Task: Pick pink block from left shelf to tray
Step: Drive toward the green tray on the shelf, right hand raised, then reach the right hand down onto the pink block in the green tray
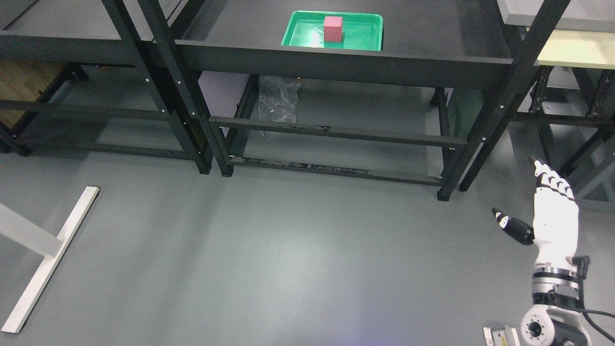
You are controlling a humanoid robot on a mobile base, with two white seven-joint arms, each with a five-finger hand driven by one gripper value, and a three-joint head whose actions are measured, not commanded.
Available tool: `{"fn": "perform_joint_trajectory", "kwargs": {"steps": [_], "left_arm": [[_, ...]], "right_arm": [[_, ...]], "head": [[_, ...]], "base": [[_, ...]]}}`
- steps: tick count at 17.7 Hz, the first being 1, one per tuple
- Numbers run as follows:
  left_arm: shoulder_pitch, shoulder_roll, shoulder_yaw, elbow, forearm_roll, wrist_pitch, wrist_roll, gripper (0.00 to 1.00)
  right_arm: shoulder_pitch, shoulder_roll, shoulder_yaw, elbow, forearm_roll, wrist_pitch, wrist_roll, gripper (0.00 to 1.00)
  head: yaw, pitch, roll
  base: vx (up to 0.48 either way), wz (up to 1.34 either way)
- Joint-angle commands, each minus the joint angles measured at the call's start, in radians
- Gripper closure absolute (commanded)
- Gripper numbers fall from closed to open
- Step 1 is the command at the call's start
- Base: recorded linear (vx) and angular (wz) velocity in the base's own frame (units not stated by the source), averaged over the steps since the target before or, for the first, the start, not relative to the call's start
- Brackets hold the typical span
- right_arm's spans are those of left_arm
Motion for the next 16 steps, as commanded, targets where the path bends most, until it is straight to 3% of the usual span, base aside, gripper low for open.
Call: {"fn": "perform_joint_trajectory", "kwargs": {"steps": [1, 16], "left_arm": [[0.009, 0.017, 0.000, 0.000, -0.002, -0.001, 0.000, 0.00], [0.009, 0.017, 0.000, 0.000, -0.002, 0.001, 0.000, 0.00]], "right_arm": [[0.002, 0.014, 0.079, -0.016, 0.288, 0.038, -0.031, 0.08], [0.008, 0.017, 0.079, -0.024, 0.286, 0.041, -0.074, 0.07]], "head": [[0.0000, 0.000, 0.000], [0.0000, 0.000, 0.000]], "base": [[0.315, -0.01], [0.367, 0.23]]}}
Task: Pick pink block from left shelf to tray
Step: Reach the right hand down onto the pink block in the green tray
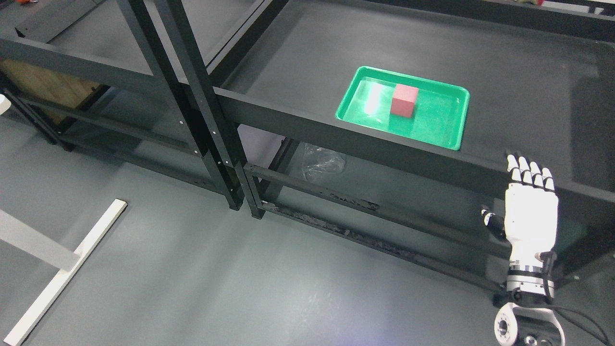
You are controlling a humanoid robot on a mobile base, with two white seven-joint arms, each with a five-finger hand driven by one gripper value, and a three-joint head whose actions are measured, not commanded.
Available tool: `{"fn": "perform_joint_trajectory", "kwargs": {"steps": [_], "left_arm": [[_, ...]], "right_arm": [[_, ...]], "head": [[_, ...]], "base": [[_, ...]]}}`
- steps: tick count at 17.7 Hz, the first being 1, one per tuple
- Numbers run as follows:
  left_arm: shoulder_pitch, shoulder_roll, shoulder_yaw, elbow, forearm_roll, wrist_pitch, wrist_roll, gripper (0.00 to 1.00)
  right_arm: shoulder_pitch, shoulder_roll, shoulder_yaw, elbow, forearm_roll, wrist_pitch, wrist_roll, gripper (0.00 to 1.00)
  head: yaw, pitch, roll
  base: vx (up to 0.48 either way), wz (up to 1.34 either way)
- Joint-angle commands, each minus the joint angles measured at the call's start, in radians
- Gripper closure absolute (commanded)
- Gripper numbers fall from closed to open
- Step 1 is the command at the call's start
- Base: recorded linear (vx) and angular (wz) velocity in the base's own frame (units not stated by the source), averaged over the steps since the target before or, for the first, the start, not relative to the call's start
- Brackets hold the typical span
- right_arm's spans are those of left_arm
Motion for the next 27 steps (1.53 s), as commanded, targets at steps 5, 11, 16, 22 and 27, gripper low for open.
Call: {"fn": "perform_joint_trajectory", "kwargs": {"steps": [5, 11, 16, 22, 27], "left_arm": [[0.009, 0.017, 0.000, 0.000, -0.002, 0.001, 0.000, 0.00], [0.009, 0.017, 0.000, 0.000, -0.002, 0.001, 0.000, 0.00], [0.009, 0.017, 0.000, 0.000, -0.002, -0.001, 0.000, 0.00], [0.009, 0.017, 0.000, 0.000, -0.002, -0.001, 0.000, 0.00], [0.009, 0.017, 0.000, 0.000, -0.002, -0.001, 0.000, 0.00]], "right_arm": [[0.007, -0.012, -0.002, -0.004, 0.013, -0.001, 0.003, 0.07], [0.016, -0.012, -0.002, -0.002, -0.030, 0.001, 0.050, 0.07], [0.020, -0.013, -0.002, 0.004, -0.031, 0.001, 0.216, 0.07], [0.039, -0.020, 0.044, 0.021, -0.024, -0.007, 0.283, 0.07], [0.039, -0.024, 0.053, 0.044, -0.018, -0.010, 0.319, 0.07]], "head": [[0.0000, 0.000, 0.000], [0.0000, 0.000, 0.000], [0.0000, 0.000, 0.000], [0.0000, 0.000, 0.000], [0.0000, 0.000, 0.000]], "base": [[0.325, 0.31], [0.285, 0.08], [0.261, 0.09], [0.185, 0.08], [0.131, 0.05]]}}
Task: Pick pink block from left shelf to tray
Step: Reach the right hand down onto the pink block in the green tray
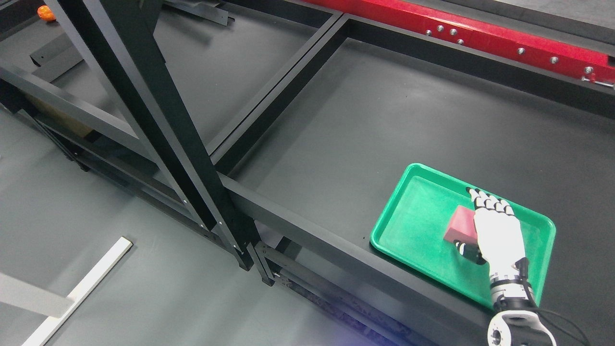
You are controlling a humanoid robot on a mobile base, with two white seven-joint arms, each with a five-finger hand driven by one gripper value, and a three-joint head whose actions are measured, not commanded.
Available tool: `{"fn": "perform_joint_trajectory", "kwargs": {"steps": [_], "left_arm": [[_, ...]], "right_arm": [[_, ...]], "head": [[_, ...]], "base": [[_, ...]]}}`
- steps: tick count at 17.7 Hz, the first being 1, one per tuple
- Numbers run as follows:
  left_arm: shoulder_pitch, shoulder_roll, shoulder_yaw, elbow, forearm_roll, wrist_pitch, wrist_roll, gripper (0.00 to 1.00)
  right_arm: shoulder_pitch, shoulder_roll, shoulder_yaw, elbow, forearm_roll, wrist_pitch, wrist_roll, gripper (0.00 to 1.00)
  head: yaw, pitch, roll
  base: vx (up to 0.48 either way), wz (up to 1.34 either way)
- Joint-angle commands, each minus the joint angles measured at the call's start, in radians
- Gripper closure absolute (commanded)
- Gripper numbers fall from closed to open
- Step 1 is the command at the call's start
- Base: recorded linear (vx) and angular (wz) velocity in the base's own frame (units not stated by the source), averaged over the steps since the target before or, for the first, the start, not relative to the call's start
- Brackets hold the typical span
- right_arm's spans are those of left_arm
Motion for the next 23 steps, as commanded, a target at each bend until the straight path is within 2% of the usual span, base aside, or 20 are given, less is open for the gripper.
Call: {"fn": "perform_joint_trajectory", "kwargs": {"steps": [1, 12, 15, 18, 22, 23], "left_arm": [[0.009, 0.017, 0.000, 0.000, -0.002, -0.001, 0.000, 0.00], [0.009, 0.017, 0.000, 0.000, -0.002, -0.001, 0.000, 0.00], [0.009, 0.017, 0.000, 0.000, -0.002, -0.001, 0.000, 0.00], [0.009, 0.017, 0.000, 0.000, -0.002, -0.001, 0.000, 0.00], [0.009, 0.017, 0.000, 0.000, -0.002, -0.001, 0.000, 0.00], [0.009, 0.017, 0.000, 0.000, -0.002, -0.001, 0.000, 0.00]], "right_arm": [[0.005, -0.032, 0.037, 0.039, 0.007, -0.001, 0.015, 0.07], [0.004, -0.071, 0.033, 0.114, 0.007, 0.008, 0.030, 0.08], [-0.002, -0.071, 0.032, 0.137, 0.007, 0.008, 0.028, 0.14], [-0.011, -0.073, 0.032, 0.152, 0.007, 0.008, 0.025, 0.29], [-0.019, -0.079, 0.030, 0.153, -0.005, 0.001, 0.024, 0.68], [-0.019, -0.081, 0.030, 0.153, -0.010, -0.003, 0.022, 0.81]], "head": [[0.0000, 0.000, 0.000], [0.0000, 0.000, 0.000], [0.0000, 0.000, 0.000], [0.0000, 0.000, 0.000], [0.0000, 0.000, 0.000], [0.0000, 0.000, 0.000]], "base": [[0.100, 0.04], [0.051, 0.00], [0.000, 0.00], [0.000, 0.00], [0.000, 0.00], [0.000, 0.00]]}}
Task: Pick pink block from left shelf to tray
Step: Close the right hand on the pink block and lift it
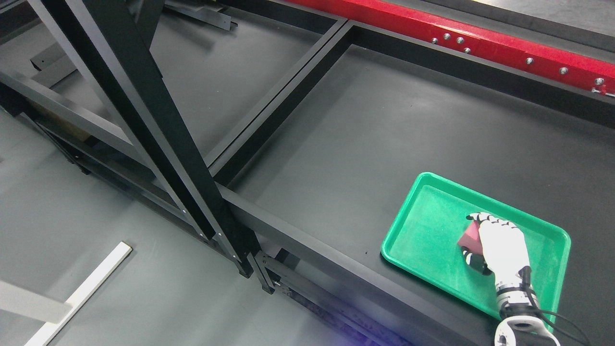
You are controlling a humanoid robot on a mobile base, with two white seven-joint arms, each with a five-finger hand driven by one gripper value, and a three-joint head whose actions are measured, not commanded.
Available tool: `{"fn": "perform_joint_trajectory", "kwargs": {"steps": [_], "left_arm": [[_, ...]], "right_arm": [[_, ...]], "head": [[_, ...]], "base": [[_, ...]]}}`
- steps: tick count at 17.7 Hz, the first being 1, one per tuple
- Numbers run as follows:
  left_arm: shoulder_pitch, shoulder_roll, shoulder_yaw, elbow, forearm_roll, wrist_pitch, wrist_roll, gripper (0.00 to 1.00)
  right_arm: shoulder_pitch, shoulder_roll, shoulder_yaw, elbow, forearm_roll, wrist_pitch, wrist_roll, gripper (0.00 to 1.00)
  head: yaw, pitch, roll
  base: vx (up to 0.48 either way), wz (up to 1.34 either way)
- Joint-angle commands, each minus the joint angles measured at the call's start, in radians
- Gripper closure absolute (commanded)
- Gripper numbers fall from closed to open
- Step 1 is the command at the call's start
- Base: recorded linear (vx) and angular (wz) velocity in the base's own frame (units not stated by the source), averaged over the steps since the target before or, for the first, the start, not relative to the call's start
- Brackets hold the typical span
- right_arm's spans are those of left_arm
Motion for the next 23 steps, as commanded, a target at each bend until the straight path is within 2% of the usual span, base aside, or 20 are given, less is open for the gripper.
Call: {"fn": "perform_joint_trajectory", "kwargs": {"steps": [1, 3, 6, 9, 16, 20, 23], "left_arm": [[0.009, 0.017, 0.000, 0.000, -0.002, -0.001, 0.000, 0.00], [0.009, 0.017, 0.000, 0.000, -0.002, -0.001, 0.000, 0.00], [0.009, 0.017, 0.000, 0.000, -0.002, 0.001, 0.000, 0.00], [0.009, 0.017, 0.000, 0.000, -0.002, -0.001, 0.000, 0.00], [0.009, 0.017, 0.000, 0.000, -0.002, -0.001, 0.000, 0.00], [0.009, 0.017, 0.000, 0.000, -0.002, -0.001, 0.000, 0.00], [0.009, 0.017, 0.000, 0.000, -0.002, -0.001, 0.000, 0.00]], "right_arm": [[-0.007, -0.020, 0.025, 0.035, -0.022, -0.018, 0.009, 0.95], [-0.005, -0.020, 0.021, 0.030, -0.045, -0.038, 0.004, 0.99], [-0.002, -0.020, -0.005, 0.007, -0.096, -0.044, -0.033, 0.99], [0.006, -0.019, -0.057, -0.048, -0.194, -0.097, -0.100, 0.98], [0.009, -0.005, -0.137, -0.140, -0.254, -0.101, -0.286, 0.98], [0.009, -0.003, -0.209, -0.146, -0.303, -0.136, -0.390, 0.99], [0.009, -0.002, -0.214, -0.146, -0.303, -0.137, -0.416, 0.99]], "head": [[0.0000, 0.000, 0.000], [0.0000, 0.000, 0.000], [0.0000, 0.000, 0.000], [0.0000, 0.000, 0.000], [0.0000, 0.000, 0.000], [0.0000, 0.000, 0.000], [0.0000, 0.000, 0.000]], "base": [[0.000, 0.00], [0.000, 0.00], [0.000, 0.00], [0.000, 0.00], [0.000, 0.00], [0.000, 0.00], [0.000, 0.00]]}}
